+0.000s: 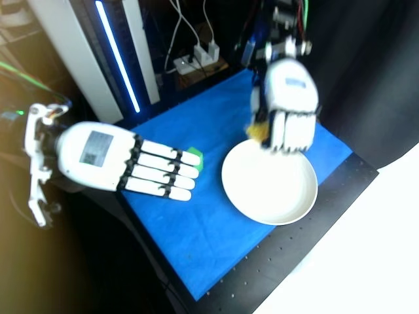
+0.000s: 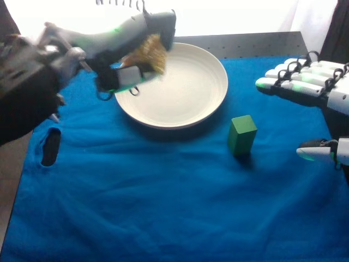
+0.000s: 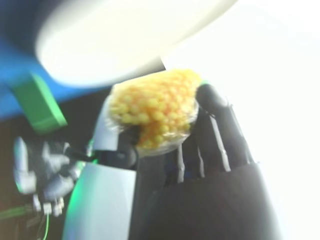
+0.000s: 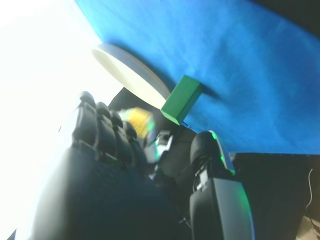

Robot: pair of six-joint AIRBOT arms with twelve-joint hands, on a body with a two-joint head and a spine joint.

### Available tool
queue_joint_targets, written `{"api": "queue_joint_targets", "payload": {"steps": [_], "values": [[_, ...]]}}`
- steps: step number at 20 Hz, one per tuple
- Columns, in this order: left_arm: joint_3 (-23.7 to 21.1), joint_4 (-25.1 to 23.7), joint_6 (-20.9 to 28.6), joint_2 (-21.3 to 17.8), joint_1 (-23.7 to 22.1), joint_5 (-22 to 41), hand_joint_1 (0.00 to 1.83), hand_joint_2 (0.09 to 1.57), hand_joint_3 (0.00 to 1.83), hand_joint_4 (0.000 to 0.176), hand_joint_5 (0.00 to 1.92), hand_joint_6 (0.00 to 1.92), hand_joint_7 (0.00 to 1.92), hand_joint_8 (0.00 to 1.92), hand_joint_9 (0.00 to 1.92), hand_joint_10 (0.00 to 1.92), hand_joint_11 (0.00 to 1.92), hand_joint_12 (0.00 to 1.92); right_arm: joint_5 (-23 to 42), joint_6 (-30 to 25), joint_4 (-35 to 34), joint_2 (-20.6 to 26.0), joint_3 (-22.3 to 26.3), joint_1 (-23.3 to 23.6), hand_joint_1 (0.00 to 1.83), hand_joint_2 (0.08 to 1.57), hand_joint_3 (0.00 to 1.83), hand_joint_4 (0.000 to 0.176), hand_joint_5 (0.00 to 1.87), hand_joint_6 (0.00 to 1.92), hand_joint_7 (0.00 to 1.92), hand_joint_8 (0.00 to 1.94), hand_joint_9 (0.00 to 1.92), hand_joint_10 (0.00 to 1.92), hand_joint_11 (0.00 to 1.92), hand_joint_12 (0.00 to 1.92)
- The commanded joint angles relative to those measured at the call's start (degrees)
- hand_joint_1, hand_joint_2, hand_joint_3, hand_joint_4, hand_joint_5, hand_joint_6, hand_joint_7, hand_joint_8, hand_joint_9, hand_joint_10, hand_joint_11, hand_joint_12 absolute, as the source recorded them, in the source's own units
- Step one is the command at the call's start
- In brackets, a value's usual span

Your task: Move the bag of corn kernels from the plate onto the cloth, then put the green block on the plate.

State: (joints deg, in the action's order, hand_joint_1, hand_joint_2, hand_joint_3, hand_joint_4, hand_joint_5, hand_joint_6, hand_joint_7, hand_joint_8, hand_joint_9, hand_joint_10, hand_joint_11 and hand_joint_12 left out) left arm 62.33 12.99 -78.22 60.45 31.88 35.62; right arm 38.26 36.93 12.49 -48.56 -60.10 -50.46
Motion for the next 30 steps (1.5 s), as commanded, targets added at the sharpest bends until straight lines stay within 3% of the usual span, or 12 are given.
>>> {"api": "queue_joint_targets", "payload": {"steps": [1,3,9,10,11,12,13,14,15,17,19,30], "values": [[-1.88,-2.03,0.52,-1.34,1.24,10.11,1.06,1.42,0.0,0.001,0.43,1.79,0.48,1.76,0.46,1.91,0.58,1.92,6.55,-0.45,-1.39,-0.09,0.24,0.41,0.71,1.27,0.01,0.0,0.0,0.0,0.0,0.0,0.0,0.0,0.0,0.0],[-4.72,-3.5,1.87,-3.75,4.09,12.74,1.01,1.43,0.0,0.022,0.48,1.78,0.44,1.8,0.37,1.91,0.47,1.92,6.56,-0.48,-1.49,-0.12,0.34,0.33,0.72,1.27,0.01,0.0,0.0,0.0,0.0,0.0,0.0,0.0,0.0,0.0],[-10.46,-4.39,12.06,-7.22,18.48,19.99,0.96,1.46,0.0,0.027,0.43,1.83,0.37,1.86,0.15,1.67,0.12,1.92,6.57,-0.5,-2.18,-0.19,0.63,-0.09,0.67,1.29,0.01,0.0,0.0,0.0,0.0,0.0,0.0,0.0,0.0,0.0],[-10.7,-3.25,12.49,-6.82,20.38,20.04,0.97,1.38,0.0,0.012,0.16,1.29,0.13,1.24,0.13,1.54,0.14,1.85,6.59,-0.52,-2.31,-0.28,0.67,-0.09,0.71,1.29,0.01,0.0,0.0,0.0,0.0,0.0,0.0,0.0,0.0,0.0],[-10.6,-2.87,13.5,-6.47,21.37,20.0,1.0,1.33,0.0,0.012,0.15,0.98,0.14,0.94,0.12,1.39,0.12,1.76,6.6,-0.52,-2.31,-0.39,0.67,-0.09,0.75,1.29,0.0,0.0,0.0,0.0,0.0,0.0,0.0,0.0,0.0,0.0],[-10.32,-2.58,15.92,-5.81,23.09,20.09,0.73,1.24,0.0,0.086,0.18,0.33,0.21,0.2,0.06,0.52,0.0,0.99,6.63,-0.52,-2.3,-0.67,0.67,-0.09,0.79,1.27,0.0,0.0,0.0,0.0,0.0,0.0,0.0,0.0,0.0,0.0],[-10.37,-2.43,16.26,-5.73,23.51,20.25,0.73,1.24,0.0,0.086,0.18,0.33,0.21,0.2,0.06,0.52,0.0,0.99,6.69,-0.52,-2.29,-0.74,0.67,-0.09,0.79,1.27,0.0,0.0,0.0,0.0,0.0,0.0,0.0,0.0,0.0,0.0],[-10.6,-1.93,16.35,-5.68,24.17,20.66,0.56,1.19,0.0,0.106,0.12,0.16,0.1,0.05,0.01,0.12,0.0,0.28,6.83,-0.52,-2.29,-0.82,0.66,-0.08,0.79,1.27,0.0,0.0,0.0,0.0,0.0,0.0,0.0,0.0,0.01,0.0],[-10.72,-1.62,16.35,-5.7,24.67,20.75,0.52,1.15,0.0,0.094,0.1,0.06,0.02,0.01,0.0,0.02,0.0,0.06,7.06,-0.52,-2.28,-0.83,0.66,-0.08,0.8,1.28,0.0,0.0,0.0,0.0,0.0,0.0,0.0,0.0,0.01,0.01],[-10.77,-0.54,16.36,-5.72,25.46,21.06,0.32,1.0,0.0,0.158,0.0,0.0,0.0,0.0,0.0,0.0,0.0,0.0,7.27,-0.63,-1.95,-0.82,0.65,-0.07,0.76,1.28,0.0,0.0,0.0,0.0,0.0,0.0,0.0,0.0,0.04,0.02],[-11.03,0.49,16.34,-6.07,26.25,23.15,0.25,0.98,0.0,0.173,0.0,0.0,0.0,0.0,0.0,0.0,0.0,0.0,7.95,-1.78,-0.76,-0.82,0.5,-0.07,0.76,1.27,0.0,0.0,0.0,0.0,0.0,0.0,0.0,0.0,0.0,0.14],[-11.56,10.19,16.06,-7.75,31.04,35.57,0.33,1.12,0.02,0.176,0.0,0.0,0.0,0.0,0.0,0.0,0.0,0.0,8.7,-10.52,0.96,-11.02,-7.54,0.84,0.76,1.25,0.0,0.0,0.0,0.0,0.0,0.0,0.0,0.0,0.0,0.22]]}}
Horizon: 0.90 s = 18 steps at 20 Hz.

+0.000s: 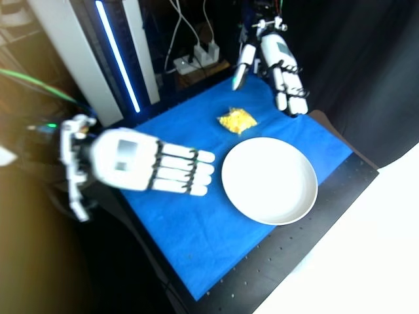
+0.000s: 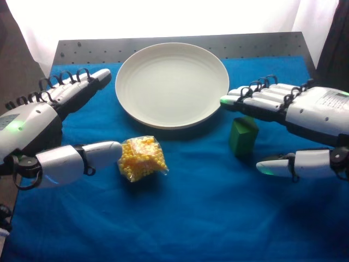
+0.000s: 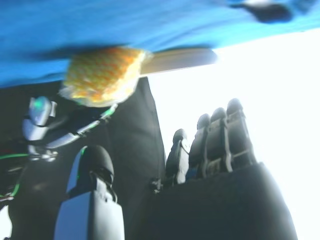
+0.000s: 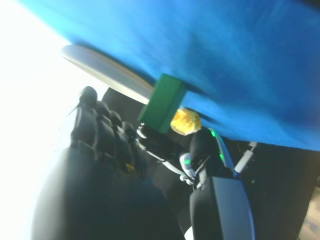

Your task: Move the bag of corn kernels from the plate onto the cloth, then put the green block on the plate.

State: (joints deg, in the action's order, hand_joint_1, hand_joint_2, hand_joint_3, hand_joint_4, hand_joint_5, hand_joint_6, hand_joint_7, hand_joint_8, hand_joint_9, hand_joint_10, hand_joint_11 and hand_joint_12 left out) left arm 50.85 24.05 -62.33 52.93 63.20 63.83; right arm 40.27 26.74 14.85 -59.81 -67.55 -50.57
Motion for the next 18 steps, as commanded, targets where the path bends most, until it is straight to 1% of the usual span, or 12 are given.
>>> {"api": "queue_joint_targets", "payload": {"steps": [1,2,4,5,6,7,8,9,11,14,17,18], "values": [[-0.17,-0.59,0.17,-0.25,-0.11,7.64,0.37,1.13,0.02,0.176,0.0,0.0,0.0,0.0,0.0,0.0,0.0,0.0,6.37,-0.47,-1.25,-0.35,-0.44,1.41,0.79,1.24,0.0,0.0,0.0,0.0,0.0,0.0,0.0,0.0,0.0,0.14],[-0.21,-0.46,0.17,-0.25,0.04,7.76,0.4,1.17,0.01,0.151,0.0,0.0,0.0,0.0,0.0,0.0,0.0,0.0,5.97,-0.52,-1.07,-0.89,-0.8,1.75,0.79,1.23,0.0,0.0,0.0,0.0,0.0,0.0,0.0,0.0,0.0,0.13],[-0.4,-0.31,0.16,-0.25,0.56,7.61,0.36,1.18,0.01,0.136,0.0,0.0,0.0,0.0,0.0,0.0,0.0,0.0,4.57,-0.59,-0.82,-2.21,-1.86,2.49,0.78,1.23,0.0,0.0,0.05,0.02,0.04,0.01,0.04,0.02,0.0,0.37],[-0.47,-0.17,0.16,-0.25,0.71,7.66,0.31,1.18,0.01,0.132,0.0,0.0,0.0,0.0,0.0,0.0,0.0,0.0,4.07,-0.77,-0.82,-2.6,-2.28,2.62,0.88,1.21,0.0,0.0,0.17,0.05,0.19,0.03,0.22,0.1,0.0,1.01],[-0.53,0.11,0.16,-0.24,0.89,7.9,0.29,1.19,0.01,0.127,0.0,0.0,0.0,0.0,0.0,0.0,0.0,0.0,3.77,-1.19,-0.83,-3.2,-2.87,2.66,0.96,1.19,0.0,0.0,0.3,0.11,0.37,0.07,0.37,0.48,0.09,1.5],[-0.59,0.44,0.16,-0.24,1.11,8.25,0.23,1.2,0.01,0.126,0.0,0.0,0.0,0.0,0.0,0.0,0.0,0.0,3.41,-1.19,-0.83,-3.46,-3.07,2.73,1.09,1.2,0.0,0.0,0.45,0.33,0.62,0.46,0.65,0.97,0.49,1.66],[-0.65,0.69,0.16,-0.23,1.32,8.58,0.21,1.2,0.01,0.13,0.0,0.0,0.0,0.0,0.0,0.0,0.0,0.0,3.14,-1.19,-0.84,-3.8,-3.32,2.79,1.17,1.27,0.0,0.0,0.51,1.27,0.81,1.15,0.84,1.23,0.78,1.72],[-0.7,0.95,0.16,-0.23,1.54,8.91,0.21,1.22,0.02,0.114,0.0,0.0,0.0,0.0,0.0,0.0,0.0,0.0,2.96,-1.2,-0.84,-3.95,-3.42,2.86,1.18,1.28,0.0,0.0,0.51,1.44,0.84,1.34,0.94,1.31,0.92,1.73],[-0.77,1.44,0.17,-0.23,1.93,9.46,0.21,1.24,0.02,0.118,0.0,0.0,0.0,0.0,0.0,0.0,0.0,0.0,2.96,-1.23,-0.84,-3.93,-3.46,3.22,1.21,1.26,0.0,0.0,0.62,1.33,0.85,1.46,0.96,1.47,0.93,1.73],[-0.81,1.92,0.18,-0.18,2.42,9.9,0.21,1.26,0.01,0.12,0.0,0.0,0.0,0.0,0.0,0.0,0.0,0.0,3.03,-1.26,0.0,-3.28,-3.47,5.09,1.34,1.23,0.0,0.0,0.57,1.37,0.76,1.33,0.84,1.48,0.82,1.6],[-0.84,2.02,0.19,-0.18,2.59,10.07,0.2,1.26,0.01,0.121,0.0,0.0,0.0,0.0,0.0,0.0,0.0,0.0,3.1,-1.81,2.32,-2.45,-3.33,8.36,1.2,1.29,0.01,0.0,0.54,1.46,0.76,1.54,0.78,1.56,0.71,1.81],[-0.84,2.05,0.19,-0.18,2.6,10.07,0.21,1.26,0.01,0.132,0.0,0.0,0.0,0.0,0.0,0.0,0.0,0.0,3.14,-1.95,3.12,-2.13,-3.23,9.65,1.3,1.28,0.0,0.0,0.52,1.4,0.71,1.49,0.78,1.63,0.71,1.81]]}}
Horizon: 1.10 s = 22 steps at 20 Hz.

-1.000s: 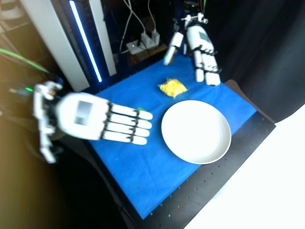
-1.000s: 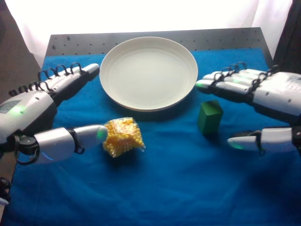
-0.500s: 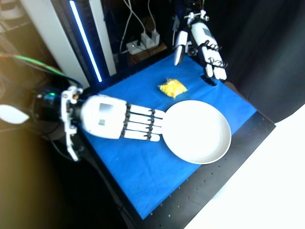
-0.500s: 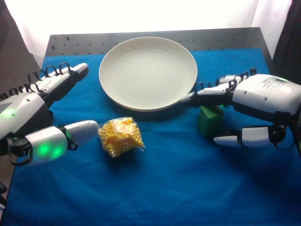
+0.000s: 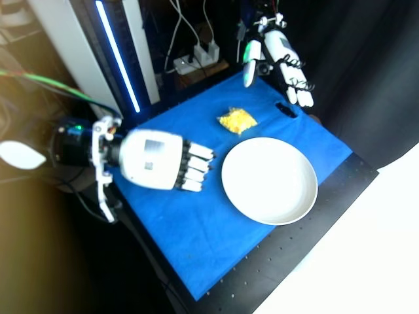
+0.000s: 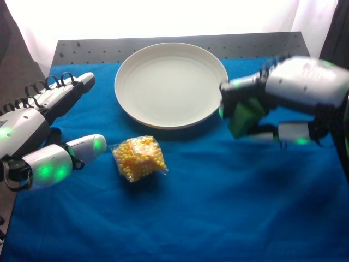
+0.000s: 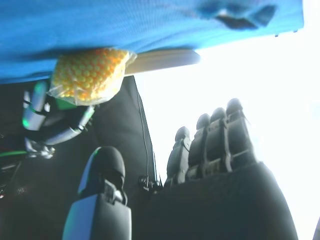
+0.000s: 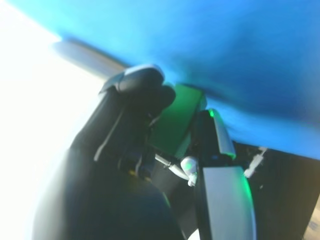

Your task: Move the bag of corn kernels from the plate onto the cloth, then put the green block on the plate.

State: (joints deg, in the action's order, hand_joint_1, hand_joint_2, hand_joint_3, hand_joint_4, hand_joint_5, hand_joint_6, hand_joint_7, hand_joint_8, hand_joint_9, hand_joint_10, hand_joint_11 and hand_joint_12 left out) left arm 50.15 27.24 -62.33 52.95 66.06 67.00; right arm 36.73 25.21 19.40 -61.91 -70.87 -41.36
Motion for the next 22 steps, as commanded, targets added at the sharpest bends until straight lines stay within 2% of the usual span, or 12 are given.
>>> {"api": "queue_joint_targets", "payload": {"steps": [1,3,4,6,11,13,14,15,16,18,21,22], "values": [[-0.14,-1.11,0.19,-0.2,-0.26,6.9,0.24,1.26,0.01,0.135,0.0,0.0,0.0,0.0,0.0,0.0,0.0,0.0,6.71,-0.52,-0.66,0.29,0.19,1.68,1.2,1.29,0.0,0.0,0.55,1.44,0.77,1.53,0.8,1.55,0.73,1.8],[-0.11,-1.11,0.19,-0.18,-0.25,6.81,0.25,1.28,0.01,0.116,0.0,0.0,0.0,0.0,0.0,0.0,0.0,0.0,6.69,-0.58,0.56,0.93,0.15,4.84,1.19,1.28,0.0,0.0,0.61,1.35,0.8,1.54,0.91,1.56,0.86,1.81],[-0.06,-1.07,0.19,-0.13,-0.25,6.79,0.23,1.28,0.01,0.131,0.0,0.0,0.0,0.0,0.0,0.0,0.0,0.0,6.68,-0.58,0.75,0.97,-0.26,6.02,1.17,1.29,0.0,0.0,0.61,1.37,0.77,1.58,0.85,1.61,0.82,1.85],[0.23,-1.0,0.2,0.24,-0.25,6.55,0.23,1.28,0.01,0.12,0.0,0.0,0.0,0.0,0.0,0.0,0.0,0.0,5.98,-0.67,0.77,0.07,-2.26,8.58,1.16,1.28,0.0,0.0,0.64,1.38,0.77,1.55,0.87,1.6,0.89,1.81],[0.58,-0.81,0.63,0.95,-0.26,6.85,0.24,1.3,0.01,0.094,0.0,0.0,0.0,0.0,0.0,0.0,0.0,0.0,-3.34,-1.18,3.17,-8.08,-10.04,14.15,1.18,1.27,0.0,0.0,0.63,1.36,0.79,1.49,0.88,1.26,0.83,1.66],[1.03,-0.82,1.0,1.44,-0.33,6.63,0.31,1.32,0.01,0.091,0.0,0.0,0.0,0.0,0.0,0.0,0.02,0.01,-6.23,-1.4,3.39,-12.39,-13.86,14.53,1.18,1.24,0.0,0.0,0.7,1.3,0.81,1.39,0.8,1.11,0.61,1.63],[1.31,-0.82,1.57,1.75,-0.34,6.69,0.31,1.31,0.0,0.117,0.0,0.0,0.0,0.0,0.0,0.0,0.03,0.02,-8.62,-1.4,4.07,-15.16,-16.18,14.97,1.33,1.2,0.0,0.0,0.68,1.2,0.82,1.28,0.89,1.37,0.73,1.61],[1.38,-0.83,1.68,1.83,-0.34,6.69,0.31,1.3,0.0,0.164,0.0,0.0,0.0,0.0,0.0,0.0,0.01,0.01,-9.43,-1.4,4.23,-15.95,-16.79,15.05,1.23,1.23,0.0,0.0,0.66,1.32,0.87,1.3,0.9,1.19,0.78,1.54],[1.51,-0.84,1.77,1.98,-0.36,6.59,0.3,1.29,0.0,0.174,0.0,0.0,0.0,0.0,0.0,0.0,0.03,0.02,-11.01,-1.4,4.58,-17.72,-18.07,15.13,1.18,1.25,0.0,0.0,0.65,1.4,0.82,1.35,0.83,1.09,0.69,1.53],[1.76,-0.87,2.08,2.21,-0.48,6.56,0.26,1.32,0.0,0.143,0.02,0.01,0.0,0.0,0.0,0.0,0.0,0.27,-13.62,-1.4,4.82,-20.59,-20.05,15.14,1.34,1.22,0.0,0.0,0.65,1.31,0.78,1.27,0.82,1.47,0.75,1.58],[1.75,-0.83,2.26,2.2,-0.48,6.77,0.36,1.34,0.0,0.135,0.03,0.01,0.0,0.0,0.0,0.0,0.0,0.24,-17.71,-1.39,5.54,-23.15,-21.7,15.12,1.35,1.22,0.0,0.0,0.66,1.36,0.78,1.26,0.8,1.45,0.68,1.49],[1.8,-0.8,2.35,2.24,-0.47,6.89,0.39,1.34,0.0,0.13,0.03,0.0,0.0,0.0,0.01,0.0,0.0,0.33,-18.77,-1.39,5.55,-23.66,-22.21,15.12,1.2,1.24,0.0,0.0,0.65,1.41,0.81,1.32,0.77,1.12,0.68,1.49]]}}
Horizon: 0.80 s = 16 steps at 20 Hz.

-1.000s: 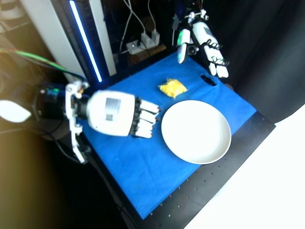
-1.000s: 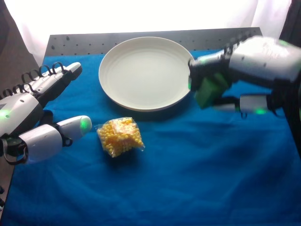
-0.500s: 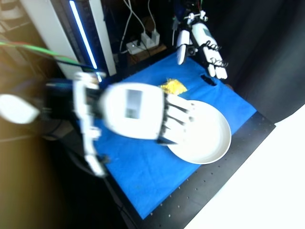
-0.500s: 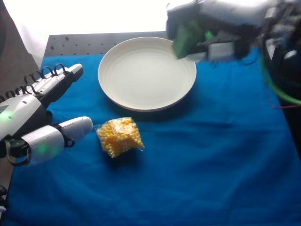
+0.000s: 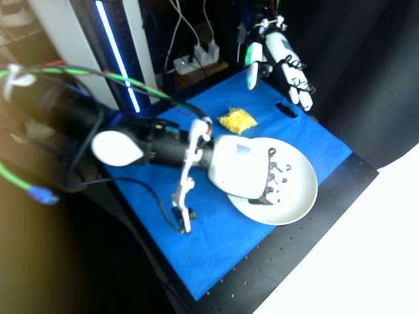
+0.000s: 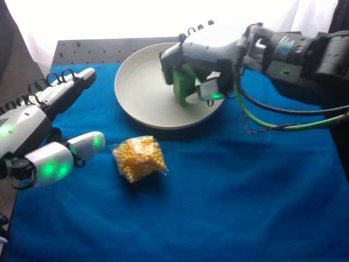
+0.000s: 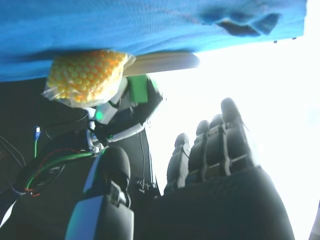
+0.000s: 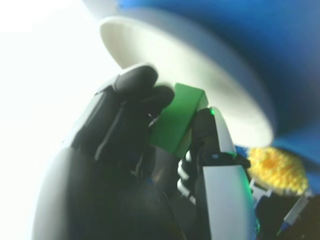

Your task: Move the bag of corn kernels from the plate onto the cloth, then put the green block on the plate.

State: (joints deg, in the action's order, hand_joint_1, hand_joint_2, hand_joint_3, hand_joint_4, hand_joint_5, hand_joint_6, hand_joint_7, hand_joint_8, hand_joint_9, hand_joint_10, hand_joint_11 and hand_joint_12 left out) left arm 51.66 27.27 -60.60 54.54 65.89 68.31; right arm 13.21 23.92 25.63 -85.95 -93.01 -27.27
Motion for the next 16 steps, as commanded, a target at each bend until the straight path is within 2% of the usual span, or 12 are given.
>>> {"api": "queue_joint_targets", "payload": {"steps": [1,2,3,4,6,7,8,9,10,12,15,16], "values": [[0.3,-0.8,0.69,0.69,-0.3,5.7,0.38,1.34,0.0,0.148,0.03,0.0,0.0,0.0,0.02,0.01,0.0,0.38,3.68,-0.1,-0.45,-0.11,-0.44,1.02,1.18,1.25,0.0,0.0,0.63,1.4,0.83,1.35,0.78,1.05,0.67,1.54],[0.29,-0.8,0.69,0.69,-0.3,5.79,0.36,1.33,0.0,0.157,0.02,0.0,0.0,0.0,0.03,0.01,0.0,0.4,2.59,-0.1,-0.25,-0.21,-0.71,1.01,1.2,1.27,0.0,0.0,0.57,1.43,0.84,1.39,0.8,1.13,0.71,1.65],[0.26,-0.79,0.7,0.69,-0.3,5.83,0.39,1.33,0.0,0.163,0.02,0.0,0.02,0.0,0.03,0.0,0.0,0.41,1.87,-0.1,-0.15,-0.24,-0.75,1.0,1.13,1.25,0.0,0.0,0.45,0.47,0.6,0.92,0.72,1.21,0.66,1.76],[0.25,-0.71,0.7,0.69,-0.3,5.84,0.42,1.34,0.0,0.153,0.02,0.0,0.01,0.0,0.03,0.0,0.0,0.4,1.56,-0.1,0.03,-0.29,-0.71,0.98,1.02,1.25,0.0,0.0,0.46,0.25,0.57,0.61,0.64,1.18,0.59,1.76],[0.25,-0.35,0.7,0.78,-0.26,6.02,0.41,1.34,0.0,0.157,0.02,0.0,0.03,0.0,0.04,0.0,0.0,0.41,0.55,-0.1,0.89,-0.53,-0.57,0.93,0.94,1.25,0.0,0.0,0.39,0.09,0.57,0.95,0.68,1.47,0.7,1.88],[0.24,-0.17,0.7,0.8,-0.22,6.27,0.41,1.33,0.0,0.154,0.03,0.0,0.04,0.0,0.05,0.01,0.0,0.55,0.14,-0.1,1.78,-0.58,-0.51,0.93,0.85,1.24,0.0,0.0,0.12,0.0,0.15,0.21,0.14,0.6,0.03,1.54],[0.23,-0.02,0.7,0.83,-0.19,6.42,0.41,1.33,0.0,0.154,0.03,0.0,0.04,0.0,0.05,0.01,0.0,0.55,0.11,-0.1,1.89,-0.58,-0.47,0.94,0.85,1.24,0.0,0.0,0.12,0.0,0.15,0.21,0.14,0.6,0.03,1.54],[0.22,0.05,0.7,0.83,-0.16,6.48,0.39,1.32,0.0,0.155,0.03,0.0,0.05,0.0,0.06,0.01,0.0,0.59,0.11,-0.1,1.96,-0.55,-0.33,0.94,0.82,1.2,0.0,0.007,0.02,0.0,0.03,0.04,0.03,0.19,0.0,0.88],[0.22,0.06,0.7,0.82,-0.15,6.49,0.41,1.31,0.0,0.158,0.04,0.0,0.04,0.0,0.06,0.01,0.0,0.56,0.12,-0.1,2.46,-0.55,-0.08,0.94,0.8,1.16,0.0,0.06,0.0,0.0,0.01,0.01,0.0,0.04,0.0,0.65],[0.19,0.28,0.7,0.81,-0.08,6.61,0.51,1.3,0.0,0.168,0.05,0.0,0.03,0.0,0.07,0.01,0.0,0.46,0.18,-0.1,4.1,0.23,1.6,1.0,0.76,1.07,0.0,0.102,0.0,0.0,0.0,0.0,0.0,0.0,0.0,0.3],[0.1,0.71,0.7,0.83,0.02,6.82,0.55,1.29,0.0,0.162,0.06,0.0,0.04,0.0,0.08,0.01,0.0,0.46,2.58,-0.1,4.12,3.21,4.13,2.21,0.61,1.04,0.0,0.115,0.0,0.0,0.0,0.0,0.0,0.0,0.0,0.01],[0.03,0.81,0.7,0.83,0.03,6.97,0.57,1.31,0.0,0.153,0.06,0.0,0.06,0.01,0.11,0.01,0.0,0.45,4.3,-0.09,4.3,5.25,5.85,3.4,0.56,1.01,0.0,0.096,0.0,0.0,0.0,0.0,0.0,0.0,0.0,0.0]]}}
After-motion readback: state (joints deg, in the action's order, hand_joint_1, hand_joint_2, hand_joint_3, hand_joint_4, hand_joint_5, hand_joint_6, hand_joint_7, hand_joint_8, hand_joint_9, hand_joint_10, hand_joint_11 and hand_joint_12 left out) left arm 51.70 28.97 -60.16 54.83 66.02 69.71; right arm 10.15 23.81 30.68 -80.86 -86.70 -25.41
